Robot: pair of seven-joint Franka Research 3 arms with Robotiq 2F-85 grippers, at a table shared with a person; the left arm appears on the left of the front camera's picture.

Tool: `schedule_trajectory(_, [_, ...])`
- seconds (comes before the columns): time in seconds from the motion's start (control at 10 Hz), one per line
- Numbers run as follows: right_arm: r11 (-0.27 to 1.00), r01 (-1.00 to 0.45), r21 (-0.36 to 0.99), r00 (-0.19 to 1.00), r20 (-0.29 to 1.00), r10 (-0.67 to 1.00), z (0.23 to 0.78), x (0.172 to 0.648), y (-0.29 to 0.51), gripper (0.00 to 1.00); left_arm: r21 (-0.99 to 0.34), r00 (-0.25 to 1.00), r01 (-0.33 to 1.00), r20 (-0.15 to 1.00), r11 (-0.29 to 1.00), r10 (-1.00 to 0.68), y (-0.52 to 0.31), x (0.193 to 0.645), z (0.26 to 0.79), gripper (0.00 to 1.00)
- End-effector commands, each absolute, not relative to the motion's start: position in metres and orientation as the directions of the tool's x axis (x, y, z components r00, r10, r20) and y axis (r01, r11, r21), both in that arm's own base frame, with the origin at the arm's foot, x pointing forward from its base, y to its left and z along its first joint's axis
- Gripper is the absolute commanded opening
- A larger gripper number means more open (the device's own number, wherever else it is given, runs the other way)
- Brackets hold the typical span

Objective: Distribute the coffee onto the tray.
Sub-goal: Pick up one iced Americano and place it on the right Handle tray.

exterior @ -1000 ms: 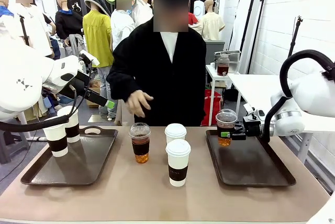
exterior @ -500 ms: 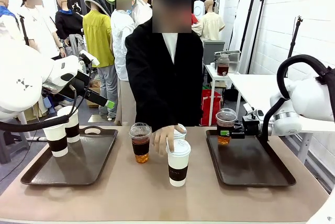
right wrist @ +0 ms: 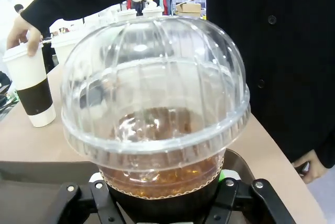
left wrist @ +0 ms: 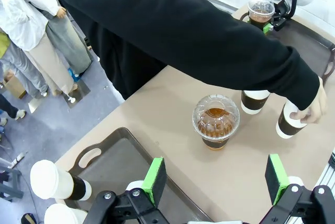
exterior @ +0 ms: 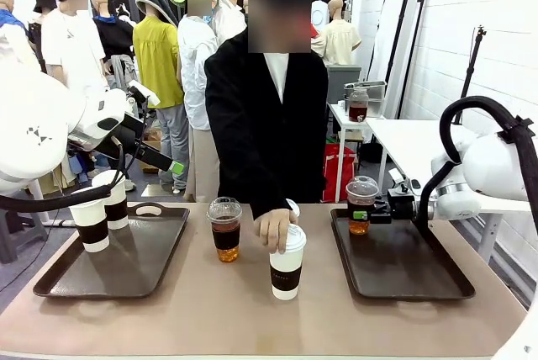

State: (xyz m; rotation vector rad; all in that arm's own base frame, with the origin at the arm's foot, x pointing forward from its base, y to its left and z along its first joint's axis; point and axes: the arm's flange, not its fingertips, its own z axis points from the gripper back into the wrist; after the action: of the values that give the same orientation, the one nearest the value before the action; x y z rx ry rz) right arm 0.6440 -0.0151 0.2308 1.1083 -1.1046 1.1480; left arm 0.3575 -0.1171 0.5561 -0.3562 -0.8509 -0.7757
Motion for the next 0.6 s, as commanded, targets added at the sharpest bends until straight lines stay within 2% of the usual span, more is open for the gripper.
schedule_trajectory(0.0, [0.092, -0.991, 0.100, 0.107, 0.992, 0.068, 0.2372, 0.6546, -0.0143, 0.67, 0.006, 0.418, 0.740, 0.780, 0.672, -0.466, -0.1153, 0.3574, 0.5557, 1.00])
schedule_trajectory(0.1, [0.094, -0.990, 0.106, 0.113, 0.991, 0.071, 0.2354, 0.6551, -0.0144, 0.67, 0.006, 0.418, 0.740, 0.780, 0.672, -0.466, -0.1153, 0.3574, 0.5557, 1.00])
schedule_trajectory(0.2, [0.088, -0.987, 0.136, 0.142, 0.987, 0.070, 0.2351, 0.6553, -0.0137, 0.87, 0.006, 0.418, 0.740, 0.780, 0.672, -0.466, -0.1153, 0.3574, 0.5557, 1.00])
schedule_trajectory(0.3, [0.092, -0.985, 0.145, 0.152, 0.986, 0.074, 0.2348, 0.6537, -0.0129, 1.00, 0.006, 0.418, 0.740, 0.780, 0.672, -0.466, -0.1153, 0.3574, 0.5557, 1.00])
schedule_trajectory(0.5, [0.092, -0.982, 0.162, 0.170, 0.982, 0.080, 0.2356, 0.6486, -0.0107, 1.00, 0.006, 0.418, 0.740, 0.780, 0.672, -0.466, -0.1153, 0.3574, 0.5557, 1.00])
